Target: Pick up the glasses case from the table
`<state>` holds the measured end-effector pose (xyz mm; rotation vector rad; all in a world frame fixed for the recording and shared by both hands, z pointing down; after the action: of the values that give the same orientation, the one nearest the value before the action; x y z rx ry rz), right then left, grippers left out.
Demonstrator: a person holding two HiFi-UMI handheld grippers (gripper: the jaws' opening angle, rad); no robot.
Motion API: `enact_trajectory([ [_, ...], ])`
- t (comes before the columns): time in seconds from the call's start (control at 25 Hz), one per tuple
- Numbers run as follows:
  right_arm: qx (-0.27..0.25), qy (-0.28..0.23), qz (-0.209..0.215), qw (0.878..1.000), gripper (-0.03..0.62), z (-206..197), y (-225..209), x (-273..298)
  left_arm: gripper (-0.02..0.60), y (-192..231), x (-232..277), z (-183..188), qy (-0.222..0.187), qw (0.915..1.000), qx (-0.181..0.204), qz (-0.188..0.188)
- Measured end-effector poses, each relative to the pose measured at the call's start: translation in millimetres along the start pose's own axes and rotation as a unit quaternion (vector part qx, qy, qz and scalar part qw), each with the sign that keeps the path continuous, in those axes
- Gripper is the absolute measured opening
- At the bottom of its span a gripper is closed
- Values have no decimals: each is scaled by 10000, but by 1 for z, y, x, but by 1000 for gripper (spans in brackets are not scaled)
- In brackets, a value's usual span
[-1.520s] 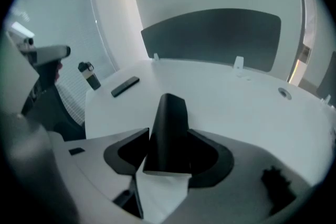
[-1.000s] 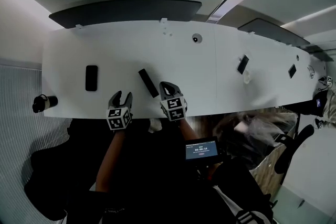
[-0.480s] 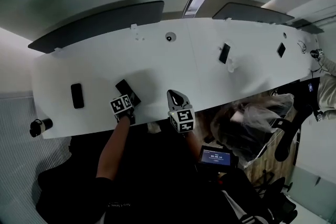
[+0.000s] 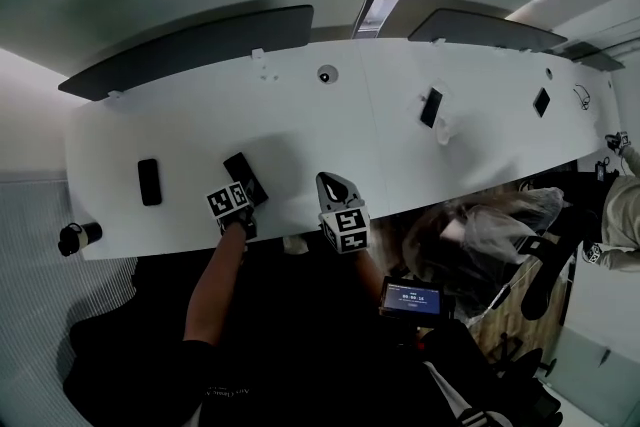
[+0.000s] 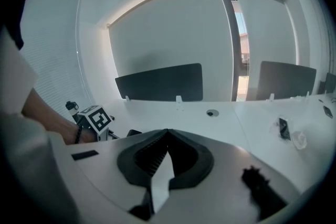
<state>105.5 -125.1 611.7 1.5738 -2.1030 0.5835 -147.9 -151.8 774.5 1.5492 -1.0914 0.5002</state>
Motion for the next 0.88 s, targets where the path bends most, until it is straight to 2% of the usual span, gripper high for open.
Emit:
enact_trajectory([
  [0.36,-100,-1,187,9998,3,7,10,11,189,-4,-13,4,-100,9989,424,-172],
  [0.56,-95,-150,367,9992,3,14,19,14,184,-17,-32,22,-509,9940,845,-472],
  [0.64,-101,-391,590,9974,2,20,25,13,184,-28,-48,31,-971,9852,1160,-811],
  [0.72,-178,-796,910,9925,3,30,33,9,184,-42,-70,41,-1504,9693,1545,-1182],
  [0.88,-72,-1380,1323,9815,2,55,46,0,183,-63,-120,54,-2162,9420,2105,-1470],
])
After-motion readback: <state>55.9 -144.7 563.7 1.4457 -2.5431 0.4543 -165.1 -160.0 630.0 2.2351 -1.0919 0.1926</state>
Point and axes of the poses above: the fingertips, and each gripper's own axes: x forward along the fingers, y to its left, z out of its top, the point moved 6 cm from there along -x, backward along the fingers, and after that the axes turned 9 degrees about -z, right-handed, at the moved point
